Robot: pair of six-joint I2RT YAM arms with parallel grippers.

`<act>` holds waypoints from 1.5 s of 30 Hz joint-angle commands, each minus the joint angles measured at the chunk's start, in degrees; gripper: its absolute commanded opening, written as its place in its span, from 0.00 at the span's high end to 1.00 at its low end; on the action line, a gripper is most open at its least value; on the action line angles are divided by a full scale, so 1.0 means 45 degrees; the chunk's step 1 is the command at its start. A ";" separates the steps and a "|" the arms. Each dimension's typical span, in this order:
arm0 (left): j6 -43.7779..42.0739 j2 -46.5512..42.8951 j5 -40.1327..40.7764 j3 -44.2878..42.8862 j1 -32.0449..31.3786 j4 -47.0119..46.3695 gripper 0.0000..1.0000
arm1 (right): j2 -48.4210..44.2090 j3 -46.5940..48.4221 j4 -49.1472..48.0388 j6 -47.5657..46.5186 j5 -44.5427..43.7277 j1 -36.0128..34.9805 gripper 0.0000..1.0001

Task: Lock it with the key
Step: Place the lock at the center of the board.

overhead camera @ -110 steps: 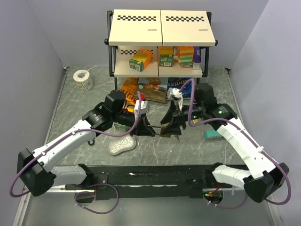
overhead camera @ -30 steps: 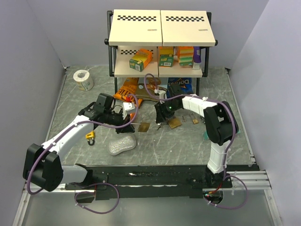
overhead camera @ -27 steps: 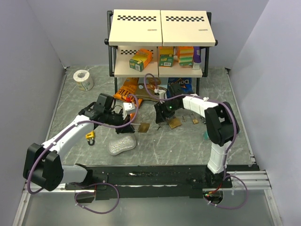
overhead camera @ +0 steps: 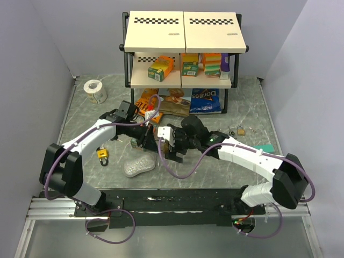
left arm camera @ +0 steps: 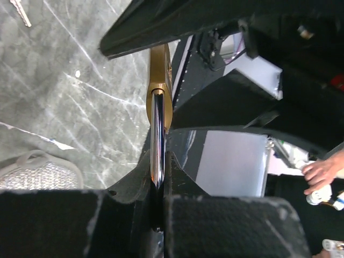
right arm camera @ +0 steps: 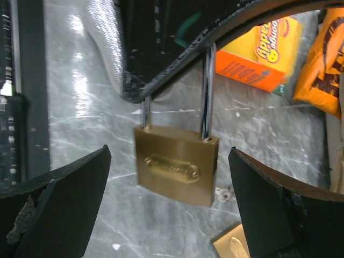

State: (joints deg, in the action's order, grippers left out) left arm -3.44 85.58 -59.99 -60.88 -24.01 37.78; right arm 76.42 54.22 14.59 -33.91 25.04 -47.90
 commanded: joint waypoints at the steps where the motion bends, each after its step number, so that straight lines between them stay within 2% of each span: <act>1: 0.0687 -0.0697 -0.1338 -0.0437 0.0003 -0.0660 0.99 | 0.0302 0.0647 -0.0859 -0.0452 -0.1322 -0.0410 0.04; 7: 0.1838 -0.0834 -0.1201 -0.0007 0.0062 -0.1363 0.99 | 0.0400 0.0589 -0.1308 -0.0531 -0.2535 -0.0684 0.25; 8: 0.1897 -0.0834 -0.1182 0.0033 0.0101 -0.1422 0.99 | 0.0381 0.0589 -0.1309 -0.0492 -0.2652 -0.0684 0.32; 10: 0.2054 -0.0854 -0.1143 0.0092 0.0160 -0.1501 0.98 | 0.0322 0.0608 -0.1192 -0.0356 -0.2654 -0.0684 0.39; 11: 0.2054 -0.0873 -0.1007 0.0073 0.0179 -0.1501 0.89 | 0.0303 0.0628 -0.1114 -0.0181 -0.2422 -0.0664 0.46; 14: 0.2112 -0.1107 -0.0443 0.0092 0.0432 -0.1734 0.75 | 0.0497 0.0900 -0.0432 0.0463 -0.2167 -0.0431 0.57; 17: 0.2405 -0.1789 0.0572 0.0092 0.1231 -0.2337 0.54 | 0.1160 0.1544 0.0642 0.2141 -0.1250 0.0408 0.66; 18: 0.2657 -0.2023 0.0808 0.0111 0.1891 -0.2611 0.33 | 0.1587 0.1932 0.0954 0.3035 -0.0783 0.0623 0.67; 21: 0.3379 -0.3234 0.2423 0.0131 0.3161 -0.3761 0.04 | 0.2273 0.2520 0.1660 0.4583 -0.0291 0.1327 0.68; 23: 0.3596 -0.4035 0.3482 0.0112 0.3653 -0.4233 0.04 | 0.2820 0.2639 0.1622 0.5576 -0.0309 0.1503 0.68; 24: 0.3674 -0.4250 0.4956 0.0015 0.3965 -0.4429 0.04 | 0.3247 0.2833 0.1641 0.5873 -0.0368 0.1523 0.68; 25: 0.3810 -0.4581 0.5648 -0.0006 0.4065 -0.4527 0.04 | 0.3542 0.2989 0.1737 0.6204 -0.0523 0.1581 0.68; 29: 0.4413 -0.4936 0.7837 0.0052 0.4495 -0.4470 0.04 | 0.4773 0.3498 0.1875 0.8254 -0.1147 0.1894 0.65; 31: 0.4632 -0.5072 0.8445 0.0228 0.4690 -0.4451 0.04 | 0.5340 0.3713 0.1817 0.8608 -0.1402 0.1894 0.64; 39: 0.4242 -0.4371 0.7431 -0.0045 0.5101 -0.3280 0.04 | 0.6804 0.4396 0.1191 0.9800 -0.2750 0.1914 0.61; 42: 0.3638 -0.3748 0.8036 -0.0356 0.5160 -0.2539 0.04 | 0.7001 0.4495 0.1172 1.0191 -0.2906 0.1895 0.52; 43: 0.3423 -0.3532 0.8250 -0.0473 0.5179 -0.2323 0.04 | 0.7079 0.4534 0.1269 1.0269 -0.2946 0.1836 0.45; 45: 0.3071 -0.2850 0.9031 -0.0864 0.5237 -0.1776 0.04 | 0.7196 0.4573 0.1308 1.0445 -0.3257 0.1777 0.42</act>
State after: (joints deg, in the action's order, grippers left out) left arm 13.93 68.45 -25.10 -60.64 -1.15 24.73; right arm 108.16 71.20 23.16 9.17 12.84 -39.59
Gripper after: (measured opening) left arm 0.963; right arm 0.655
